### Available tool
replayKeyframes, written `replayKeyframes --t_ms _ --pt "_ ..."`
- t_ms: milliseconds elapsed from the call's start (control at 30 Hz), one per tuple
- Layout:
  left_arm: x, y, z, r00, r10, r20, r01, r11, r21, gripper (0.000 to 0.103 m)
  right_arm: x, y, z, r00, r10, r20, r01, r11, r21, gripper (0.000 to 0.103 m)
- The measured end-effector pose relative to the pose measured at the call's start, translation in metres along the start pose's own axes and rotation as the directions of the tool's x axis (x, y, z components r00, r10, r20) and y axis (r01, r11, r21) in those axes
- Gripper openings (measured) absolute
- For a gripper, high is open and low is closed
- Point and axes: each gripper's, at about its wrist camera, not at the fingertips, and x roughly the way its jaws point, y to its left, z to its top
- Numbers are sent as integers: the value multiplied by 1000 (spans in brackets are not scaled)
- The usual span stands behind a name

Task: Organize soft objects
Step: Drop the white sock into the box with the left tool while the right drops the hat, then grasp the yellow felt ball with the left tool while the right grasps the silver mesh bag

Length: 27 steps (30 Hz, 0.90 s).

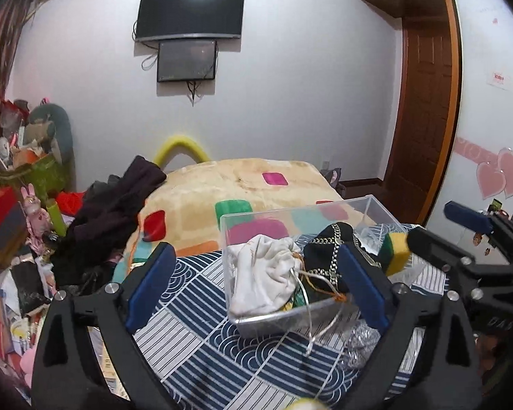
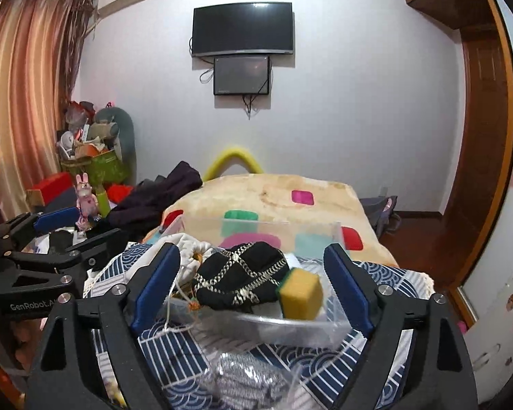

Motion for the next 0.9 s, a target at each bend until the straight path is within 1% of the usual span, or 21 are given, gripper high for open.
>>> replayKeyframes --t_ms 133,167,233,300,400,500,600,733,833,900 --pt "-19 -7 -12 1000 5 18 -6 999 47 102 -12 -3 -10 1000 -20 8 20 1000 -1 91" --pt "-21 -9 -16 1000 3 17 -4 999 51 102 -13 -2 -13 1000 -19 3 19 1000 3 94" --pt "-24 -12 -26 1000 -13 -1 13 999 50 102 -12 -3 -20 1000 -17 -14 17 1000 9 96" --pt "-23 -15 -35 999 -29 -22 30 998 47 102 -8 -3 -32 998 -26 -49 26 1000 2 96" --pt "-18 -19 -52 997 -32 -64 35 998 52 102 2 -2 -46 994 -33 -106 33 999 0 96" --pt "-11 -20 -69 992 -38 -118 43 998 44 102 12 -5 -62 985 -10 -172 15 1000 26 96" --pt "-1 -18 -86 983 -37 -180 43 999 27 102 20 -10 -75 975 23 -223 -7 997 71 96" --pt "13 -12 -106 964 -52 -260 49 999 -16 102 28 -14 -85 964 32 -264 -7 995 95 96" --pt "19 -9 -120 950 -81 -301 68 996 -54 102 36 -15 -92 955 34 -296 -1 994 109 96" --pt "22 -10 -126 944 -99 -316 81 994 -69 102 43 -15 -97 945 48 -322 -9 992 123 96"
